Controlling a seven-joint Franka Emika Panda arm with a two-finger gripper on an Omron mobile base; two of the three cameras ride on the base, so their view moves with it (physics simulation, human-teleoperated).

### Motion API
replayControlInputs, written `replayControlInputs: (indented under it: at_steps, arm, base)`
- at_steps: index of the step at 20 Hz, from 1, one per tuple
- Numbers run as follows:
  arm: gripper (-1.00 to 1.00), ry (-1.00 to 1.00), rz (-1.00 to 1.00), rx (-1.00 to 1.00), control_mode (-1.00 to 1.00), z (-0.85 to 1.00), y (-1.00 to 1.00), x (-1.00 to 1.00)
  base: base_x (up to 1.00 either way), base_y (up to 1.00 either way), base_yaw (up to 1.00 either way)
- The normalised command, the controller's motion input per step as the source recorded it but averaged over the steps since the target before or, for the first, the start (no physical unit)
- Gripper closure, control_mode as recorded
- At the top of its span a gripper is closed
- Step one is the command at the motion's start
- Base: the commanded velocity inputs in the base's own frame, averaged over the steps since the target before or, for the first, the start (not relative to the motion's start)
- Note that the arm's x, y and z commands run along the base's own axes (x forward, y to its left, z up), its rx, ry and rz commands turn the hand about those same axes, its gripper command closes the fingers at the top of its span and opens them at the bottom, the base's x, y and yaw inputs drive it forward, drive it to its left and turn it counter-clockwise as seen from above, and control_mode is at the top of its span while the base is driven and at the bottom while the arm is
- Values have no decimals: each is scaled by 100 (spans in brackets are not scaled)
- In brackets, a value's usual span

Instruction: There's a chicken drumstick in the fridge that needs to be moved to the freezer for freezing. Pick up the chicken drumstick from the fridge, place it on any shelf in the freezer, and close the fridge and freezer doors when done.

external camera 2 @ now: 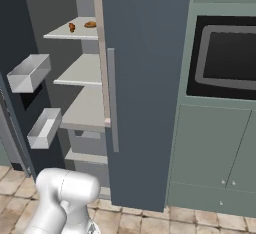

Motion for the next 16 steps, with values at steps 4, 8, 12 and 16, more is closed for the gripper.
replayControlInputs:
  at_steps: [4,8,12,16]
  arm:
    - [-100,0,0,-14,-100,-23,0,54]
    - [-100,0,0,-26,-100,-19,0,47]
    - [-100,-1,-4,-26,-100,-24,14,23]
    - [-100,0,-9,-5,-100,-44,3,18]
  base:
    - [0,0,0]
    - [0,0,0]
    - [0,0,0]
    - [0,0,0]
